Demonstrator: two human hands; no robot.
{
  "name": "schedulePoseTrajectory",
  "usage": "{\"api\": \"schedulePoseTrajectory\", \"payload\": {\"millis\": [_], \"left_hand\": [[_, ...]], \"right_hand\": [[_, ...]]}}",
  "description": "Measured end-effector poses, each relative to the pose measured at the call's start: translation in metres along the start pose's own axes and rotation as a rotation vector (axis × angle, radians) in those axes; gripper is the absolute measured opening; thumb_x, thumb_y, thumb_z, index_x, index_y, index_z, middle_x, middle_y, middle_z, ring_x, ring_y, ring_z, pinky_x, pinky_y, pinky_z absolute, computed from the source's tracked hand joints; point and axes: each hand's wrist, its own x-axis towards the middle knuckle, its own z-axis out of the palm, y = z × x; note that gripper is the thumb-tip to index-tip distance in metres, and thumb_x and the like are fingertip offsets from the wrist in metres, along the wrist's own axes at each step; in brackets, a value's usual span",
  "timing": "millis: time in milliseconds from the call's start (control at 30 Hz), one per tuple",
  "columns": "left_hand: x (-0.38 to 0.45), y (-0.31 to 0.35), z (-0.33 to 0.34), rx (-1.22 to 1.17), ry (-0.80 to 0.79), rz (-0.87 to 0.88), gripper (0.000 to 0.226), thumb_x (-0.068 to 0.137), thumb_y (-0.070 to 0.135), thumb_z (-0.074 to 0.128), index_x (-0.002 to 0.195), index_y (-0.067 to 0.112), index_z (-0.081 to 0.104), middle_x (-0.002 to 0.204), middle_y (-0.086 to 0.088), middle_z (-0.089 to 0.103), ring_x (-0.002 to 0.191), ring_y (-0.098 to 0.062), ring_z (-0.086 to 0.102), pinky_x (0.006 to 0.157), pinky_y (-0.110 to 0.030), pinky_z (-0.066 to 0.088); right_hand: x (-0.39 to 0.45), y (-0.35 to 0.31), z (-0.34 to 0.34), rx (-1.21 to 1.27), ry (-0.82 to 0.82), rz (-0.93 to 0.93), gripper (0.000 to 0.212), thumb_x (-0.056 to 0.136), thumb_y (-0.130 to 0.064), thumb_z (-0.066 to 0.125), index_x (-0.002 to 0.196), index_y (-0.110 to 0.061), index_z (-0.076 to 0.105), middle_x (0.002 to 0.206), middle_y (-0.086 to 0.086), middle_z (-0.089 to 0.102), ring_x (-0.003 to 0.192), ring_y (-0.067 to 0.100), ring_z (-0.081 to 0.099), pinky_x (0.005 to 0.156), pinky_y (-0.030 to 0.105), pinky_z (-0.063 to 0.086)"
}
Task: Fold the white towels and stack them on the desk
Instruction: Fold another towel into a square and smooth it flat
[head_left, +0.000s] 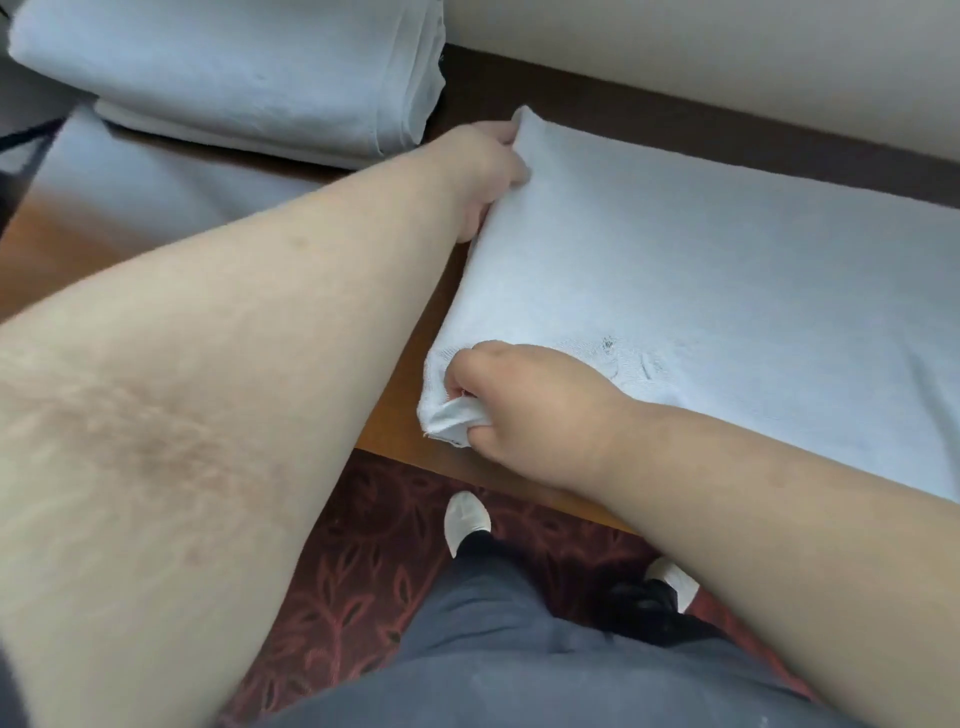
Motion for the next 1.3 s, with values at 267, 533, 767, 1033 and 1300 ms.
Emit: {"api": "schedulePoseTrajectory", "payload": {"millis": [267, 533, 767, 1033, 1300], "left_hand": [[0.037, -0.009, -0.002, -0.18, 0.019, 0.156, 0.077, 0.09, -0.017, 0.034, 0.153, 0.026, 0.027, 0.141, -0.007, 0.051, 0.11, -0.023, 0.061, 0.087, -0.038, 0.058], [0.058, 0.005, -0.005, 0.354, 0.144, 0.235, 0.059, 0.09, 0.03, 0.068, 0.143, 0.029, 0.044, 0.135, 0.001, 0.052, 0.107, -0.012, 0.054, 0.088, -0.021, 0.049], [0.063, 0.002, 0.003, 0.275, 0.234, 0.294, 0.061, 0.092, 0.016, 0.06, 0.147, 0.029, 0.038, 0.113, 0.011, 0.051, 0.083, 0.001, 0.052, 0.049, 0.0, 0.04], [-0.038, -0.063, 0.019, 0.927, 0.407, 0.499, 0.053, 0.092, 0.024, 0.056, 0.143, 0.029, 0.042, 0.142, -0.008, 0.039, 0.125, -0.028, 0.043, 0.103, -0.036, 0.036], [-0.077, -0.139, 0.025, 1.361, 0.034, 0.62, 0.055, 0.101, 0.044, 0.029, 0.154, 0.03, 0.023, 0.164, -0.005, 0.009, 0.151, -0.025, 0.003, 0.122, -0.043, 0.001]], "right_hand": [[0.009, 0.008, 0.026, -0.088, -0.085, -0.028, 0.021, 0.088, -0.022, 0.056, 0.108, -0.023, 0.057, 0.102, -0.003, 0.054, 0.088, 0.022, 0.056, 0.069, 0.032, 0.041], [0.009, 0.007, 0.022, -0.075, -0.15, -0.045, 0.019, 0.09, -0.018, 0.054, 0.108, -0.022, 0.057, 0.1, -0.002, 0.048, 0.082, 0.024, 0.054, 0.068, 0.041, 0.051], [0.004, 0.009, 0.028, 0.051, -0.164, -0.004, 0.034, 0.094, -0.025, 0.058, 0.128, -0.026, 0.055, 0.119, -0.003, 0.051, 0.098, 0.02, 0.058, 0.082, 0.036, 0.051], [-0.058, 0.067, -0.019, 0.185, 0.27, 0.313, 0.021, 0.095, -0.039, 0.055, 0.113, -0.034, 0.065, 0.097, -0.02, 0.056, 0.084, 0.0, 0.054, 0.072, 0.017, 0.041], [-0.147, 0.103, 0.051, -0.343, -0.026, 0.281, 0.089, 0.091, -0.066, 0.041, 0.158, -0.025, -0.001, 0.166, 0.004, -0.002, 0.152, 0.029, -0.009, 0.121, 0.052, -0.006]]}}
